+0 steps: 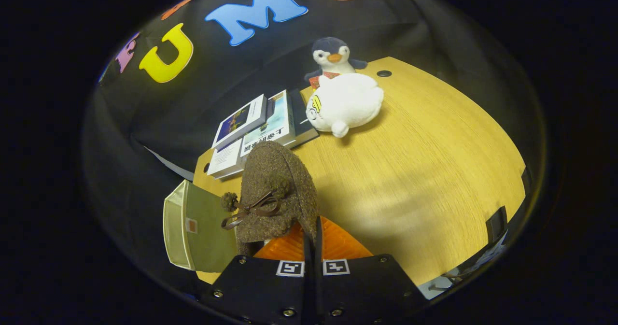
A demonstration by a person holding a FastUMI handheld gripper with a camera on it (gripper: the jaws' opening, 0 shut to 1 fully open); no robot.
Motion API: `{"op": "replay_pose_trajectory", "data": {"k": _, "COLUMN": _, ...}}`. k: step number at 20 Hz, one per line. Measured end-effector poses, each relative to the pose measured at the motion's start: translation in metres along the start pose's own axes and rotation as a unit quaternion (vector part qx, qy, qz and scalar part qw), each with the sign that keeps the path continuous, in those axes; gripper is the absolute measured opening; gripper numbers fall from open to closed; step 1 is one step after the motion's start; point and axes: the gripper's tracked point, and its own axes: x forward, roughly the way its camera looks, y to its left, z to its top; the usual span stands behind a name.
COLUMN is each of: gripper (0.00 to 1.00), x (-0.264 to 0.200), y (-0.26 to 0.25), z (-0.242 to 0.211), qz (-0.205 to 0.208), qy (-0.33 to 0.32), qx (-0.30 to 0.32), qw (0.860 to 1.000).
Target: Open the storage box then place both shoes into the box .Put the left shoe in first, then the right shoe, with the right side of both shoes facing outward in a uniform manner.
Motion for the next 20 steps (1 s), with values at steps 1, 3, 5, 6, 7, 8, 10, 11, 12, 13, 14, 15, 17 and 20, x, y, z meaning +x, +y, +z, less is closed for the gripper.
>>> {"op": "replay_pose_trajectory", "data": {"k": 1, "gripper": 0.00, "x": -0.001, "y": 0.013, "z": -0.001, "qz": 0.006, "qy": -0.001, "qx": 0.000, "qw": 1.000}}
{"op": "replay_pose_trajectory", "data": {"k": 3, "gripper": 0.00, "x": -0.003, "y": 0.038, "z": -0.003, "qz": 0.017, "qy": 0.002, "qx": -0.002, "qw": 1.000}}
{"op": "replay_pose_trajectory", "data": {"k": 5, "gripper": 0.00, "x": -0.003, "y": 0.065, "z": -0.007, "qz": 0.030, "qy": 0.005, "qx": -0.001, "qw": 1.000}}
{"op": "replay_pose_trajectory", "data": {"k": 6, "gripper": 0.00, "x": -0.002, "y": 0.079, "z": -0.008, "qz": 0.039, "qy": 0.007, "qx": -0.001, "qw": 0.999}}
{"op": "replay_pose_trajectory", "data": {"k": 7, "gripper": 0.00, "x": -0.002, "y": 0.094, "z": -0.010, "qz": 0.047, "qy": 0.008, "qx": -0.001, "qw": 0.999}}
{"op": "replay_pose_trajectory", "data": {"k": 8, "gripper": 0.00, "x": -0.001, "y": 0.107, "z": -0.012, "qz": 0.054, "qy": 0.010, "qx": -0.002, "qw": 0.998}}
{"op": "replay_pose_trajectory", "data": {"k": 10, "gripper": 0.00, "x": 0.002, "y": 0.134, "z": -0.016, "qz": 0.067, "qy": 0.014, "qx": -0.005, "qw": 0.998}}
{"op": "replay_pose_trajectory", "data": {"k": 11, "gripper": 0.00, "x": 0.005, "y": 0.147, "z": -0.020, "qz": 0.073, "qy": 0.017, "qx": -0.008, "qw": 0.997}}
{"op": "replay_pose_trajectory", "data": {"k": 12, "gripper": 0.00, "x": 0.007, "y": 0.161, "z": -0.022, "qz": 0.080, "qy": 0.019, "qx": -0.010, "qw": 0.997}}
{"op": "replay_pose_trajectory", "data": {"k": 13, "gripper": 0.00, "x": 0.009, "y": 0.174, "z": -0.025, "qz": 0.086, "qy": 0.021, "qx": -0.013, "qw": 0.996}}
{"op": "replay_pose_trajectory", "data": {"k": 14, "gripper": 0.00, "x": 0.011, "y": 0.187, "z": -0.028, "qz": 0.092, "qy": 0.024, "qx": -0.014, "qw": 0.995}}
{"op": "replay_pose_trajectory", "data": {"k": 15, "gripper": 0.00, "x": 0.013, "y": 0.200, "z": -0.032, "qz": 0.099, "qy": 0.027, "qx": -0.017, "qw": 0.995}}
{"op": "replay_pose_trajectory", "data": {"k": 17, "gripper": 0.00, "x": 0.020, "y": 0.224, "z": -0.039, "qz": 0.111, "qy": 0.033, "qx": -0.021, "qw": 0.993}}
{"op": "replay_pose_trajectory", "data": {"k": 20, "gripper": 0.00, "x": 0.031, "y": 0.253, "z": -0.054, "qz": 0.119, "qy": 0.044, "qx": -0.028, "qw": 0.991}}
